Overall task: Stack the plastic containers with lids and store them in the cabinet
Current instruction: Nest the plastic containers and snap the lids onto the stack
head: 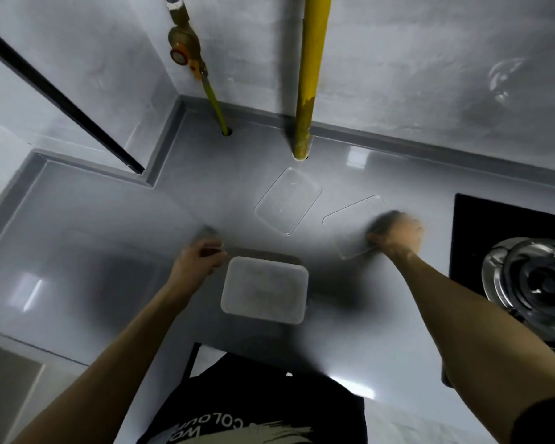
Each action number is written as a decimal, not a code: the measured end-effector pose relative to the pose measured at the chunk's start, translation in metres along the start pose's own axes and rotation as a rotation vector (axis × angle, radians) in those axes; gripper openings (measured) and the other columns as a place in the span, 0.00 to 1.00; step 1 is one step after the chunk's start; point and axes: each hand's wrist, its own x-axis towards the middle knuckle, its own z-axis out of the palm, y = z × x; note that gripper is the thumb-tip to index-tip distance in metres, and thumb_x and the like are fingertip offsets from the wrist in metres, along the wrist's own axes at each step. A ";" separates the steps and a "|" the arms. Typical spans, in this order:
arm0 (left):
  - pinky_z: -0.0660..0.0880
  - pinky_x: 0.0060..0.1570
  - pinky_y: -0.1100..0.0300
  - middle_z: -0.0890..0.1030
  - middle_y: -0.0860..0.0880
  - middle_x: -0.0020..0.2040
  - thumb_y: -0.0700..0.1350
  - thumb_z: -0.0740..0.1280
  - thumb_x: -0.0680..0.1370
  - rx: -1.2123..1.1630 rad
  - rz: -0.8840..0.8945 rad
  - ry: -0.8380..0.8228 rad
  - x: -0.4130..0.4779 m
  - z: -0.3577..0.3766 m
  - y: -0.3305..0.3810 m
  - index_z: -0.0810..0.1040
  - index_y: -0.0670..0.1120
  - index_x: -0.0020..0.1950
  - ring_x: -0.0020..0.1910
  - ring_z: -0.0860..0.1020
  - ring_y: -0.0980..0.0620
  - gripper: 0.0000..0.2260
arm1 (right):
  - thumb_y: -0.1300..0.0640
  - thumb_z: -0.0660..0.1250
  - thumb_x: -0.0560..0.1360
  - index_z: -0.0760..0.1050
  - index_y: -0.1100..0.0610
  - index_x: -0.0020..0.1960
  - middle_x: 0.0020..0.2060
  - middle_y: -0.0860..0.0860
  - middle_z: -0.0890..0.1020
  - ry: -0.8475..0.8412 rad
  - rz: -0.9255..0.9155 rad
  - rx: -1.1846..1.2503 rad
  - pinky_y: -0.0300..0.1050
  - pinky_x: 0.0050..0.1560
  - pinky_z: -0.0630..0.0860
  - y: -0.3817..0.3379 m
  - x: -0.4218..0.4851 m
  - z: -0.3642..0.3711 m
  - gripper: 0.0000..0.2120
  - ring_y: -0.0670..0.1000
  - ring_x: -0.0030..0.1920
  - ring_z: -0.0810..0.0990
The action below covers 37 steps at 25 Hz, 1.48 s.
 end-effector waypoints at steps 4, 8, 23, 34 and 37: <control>0.78 0.49 0.52 0.83 0.50 0.47 0.44 0.69 0.75 -0.046 -0.004 0.027 -0.002 0.000 0.004 0.79 0.53 0.53 0.50 0.82 0.43 0.08 | 0.45 0.80 0.62 0.60 0.65 0.69 0.65 0.64 0.69 -0.034 0.042 0.012 0.57 0.67 0.68 0.006 -0.005 0.005 0.47 0.65 0.66 0.69; 0.78 0.53 0.50 0.83 0.46 0.49 0.44 0.68 0.77 -0.032 0.003 0.034 -0.008 0.006 0.012 0.80 0.46 0.57 0.50 0.81 0.44 0.10 | 0.43 0.79 0.62 0.61 0.67 0.71 0.65 0.64 0.68 -0.110 0.051 0.067 0.54 0.68 0.67 0.017 -0.022 0.007 0.48 0.64 0.67 0.68; 0.82 0.41 0.61 0.86 0.44 0.45 0.46 0.70 0.76 -0.342 0.083 -0.339 -0.064 0.081 0.096 0.80 0.45 0.50 0.42 0.86 0.48 0.06 | 0.61 0.61 0.69 0.72 0.56 0.41 0.43 0.52 0.77 0.183 -0.979 0.158 0.49 0.46 0.76 -0.011 -0.207 -0.044 0.03 0.57 0.45 0.76; 0.79 0.33 0.65 0.86 0.47 0.38 0.36 0.66 0.78 -0.150 0.078 -0.349 -0.049 0.017 0.050 0.78 0.47 0.59 0.32 0.83 0.53 0.11 | 0.50 0.69 0.75 0.69 0.56 0.67 0.55 0.53 0.79 -0.082 -0.503 0.409 0.50 0.60 0.76 -0.012 -0.189 -0.033 0.23 0.55 0.54 0.79; 0.77 0.30 0.66 0.85 0.49 0.36 0.36 0.66 0.77 -0.028 0.119 -0.256 -0.038 0.015 0.037 0.78 0.46 0.59 0.29 0.81 0.54 0.12 | 0.56 0.69 0.75 0.74 0.55 0.62 0.41 0.49 0.82 -0.237 -0.413 0.396 0.47 0.52 0.80 -0.021 -0.194 -0.015 0.16 0.51 0.43 0.81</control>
